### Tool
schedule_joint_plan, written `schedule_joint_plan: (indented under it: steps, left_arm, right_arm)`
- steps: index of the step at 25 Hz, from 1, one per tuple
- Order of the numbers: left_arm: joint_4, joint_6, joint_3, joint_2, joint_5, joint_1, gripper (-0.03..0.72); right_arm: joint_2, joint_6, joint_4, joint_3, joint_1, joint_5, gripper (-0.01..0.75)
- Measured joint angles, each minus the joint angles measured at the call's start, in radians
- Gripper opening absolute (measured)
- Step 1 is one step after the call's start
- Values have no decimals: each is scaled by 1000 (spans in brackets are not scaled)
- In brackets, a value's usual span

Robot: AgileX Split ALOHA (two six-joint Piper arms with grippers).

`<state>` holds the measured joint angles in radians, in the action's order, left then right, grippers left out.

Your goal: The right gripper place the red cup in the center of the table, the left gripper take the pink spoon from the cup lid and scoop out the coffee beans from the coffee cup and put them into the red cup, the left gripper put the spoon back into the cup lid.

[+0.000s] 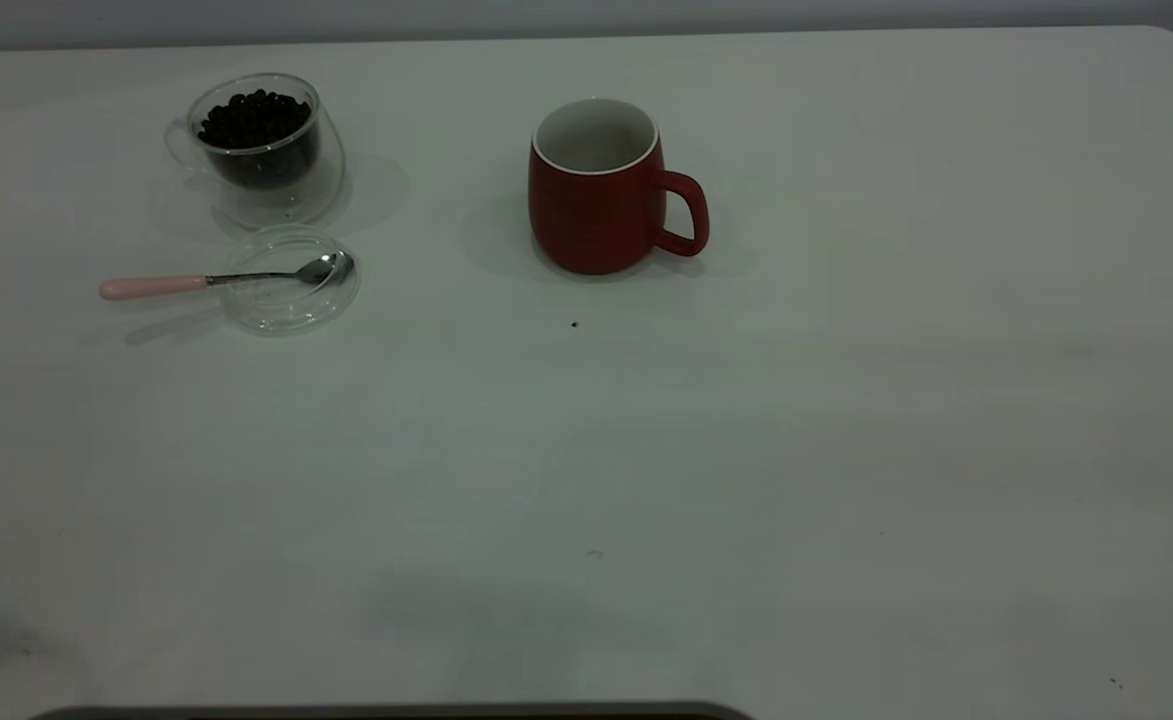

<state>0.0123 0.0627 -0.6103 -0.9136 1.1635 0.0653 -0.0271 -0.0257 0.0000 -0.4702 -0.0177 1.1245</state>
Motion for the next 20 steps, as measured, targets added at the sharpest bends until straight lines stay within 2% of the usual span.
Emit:
schedule_joint_plan:
  steps: [6, 20]
  left_arm:
    - [4, 0, 116, 304, -51, 0, 505]
    - [20, -3, 124, 902, -38, 1, 505]
  right_arm:
    - [0, 0, 0, 0, 0, 0, 588]
    - [0, 0, 0, 0, 0, 0, 588]
